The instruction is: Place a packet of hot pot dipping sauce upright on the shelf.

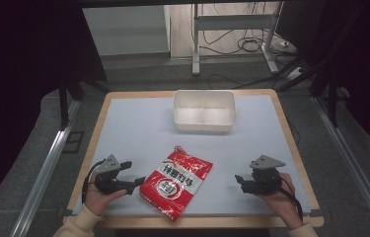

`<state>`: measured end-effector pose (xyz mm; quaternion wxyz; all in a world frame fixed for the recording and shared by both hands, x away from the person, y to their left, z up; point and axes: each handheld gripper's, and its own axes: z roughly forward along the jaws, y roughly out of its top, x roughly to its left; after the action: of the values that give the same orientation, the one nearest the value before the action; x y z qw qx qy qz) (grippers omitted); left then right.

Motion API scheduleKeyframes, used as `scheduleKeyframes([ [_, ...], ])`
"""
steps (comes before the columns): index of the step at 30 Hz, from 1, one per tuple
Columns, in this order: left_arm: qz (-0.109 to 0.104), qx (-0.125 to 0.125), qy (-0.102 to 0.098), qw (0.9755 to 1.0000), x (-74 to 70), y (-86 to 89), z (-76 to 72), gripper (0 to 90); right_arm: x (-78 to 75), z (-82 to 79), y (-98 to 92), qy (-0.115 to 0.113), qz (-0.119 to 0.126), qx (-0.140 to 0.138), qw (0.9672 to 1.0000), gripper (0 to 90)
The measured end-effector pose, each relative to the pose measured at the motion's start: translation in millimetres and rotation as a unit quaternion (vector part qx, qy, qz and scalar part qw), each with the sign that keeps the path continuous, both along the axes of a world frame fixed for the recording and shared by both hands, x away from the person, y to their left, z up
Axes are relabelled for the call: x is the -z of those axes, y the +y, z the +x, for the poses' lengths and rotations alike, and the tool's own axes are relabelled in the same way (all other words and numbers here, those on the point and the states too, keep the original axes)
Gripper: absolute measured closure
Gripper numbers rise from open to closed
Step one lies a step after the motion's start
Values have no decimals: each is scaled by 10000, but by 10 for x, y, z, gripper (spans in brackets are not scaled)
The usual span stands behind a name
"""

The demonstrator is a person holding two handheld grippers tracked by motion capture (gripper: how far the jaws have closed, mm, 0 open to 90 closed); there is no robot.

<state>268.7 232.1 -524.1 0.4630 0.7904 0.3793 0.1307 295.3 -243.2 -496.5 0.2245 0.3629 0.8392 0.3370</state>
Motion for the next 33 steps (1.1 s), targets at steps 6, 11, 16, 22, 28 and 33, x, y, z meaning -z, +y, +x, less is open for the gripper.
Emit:
scheduleKeyframes([
  [6,-22,7,-23,10000,-12,4,-8,169,5,-5,1,41,12,-8,10000,223],
  [11,-24,16,2,10000,-7,3,-3,169,10,-13,34,75,-9,-69,9999,226],
  [16,-167,53,42,9998,-24,4,-14,168,28,-7,36,126,-23,-40,9999,229],
  [22,-167,34,77,9998,-49,1,-34,177,12,-26,77,124,-6,-123,9998,234],
  [28,-124,38,106,9999,-37,-10,-25,176,-60,-110,231,217,7,-406,9989,241],
  [33,-112,38,116,9999,-29,-8,-20,176,-127,-219,480,314,23,-724,9969,241],
])
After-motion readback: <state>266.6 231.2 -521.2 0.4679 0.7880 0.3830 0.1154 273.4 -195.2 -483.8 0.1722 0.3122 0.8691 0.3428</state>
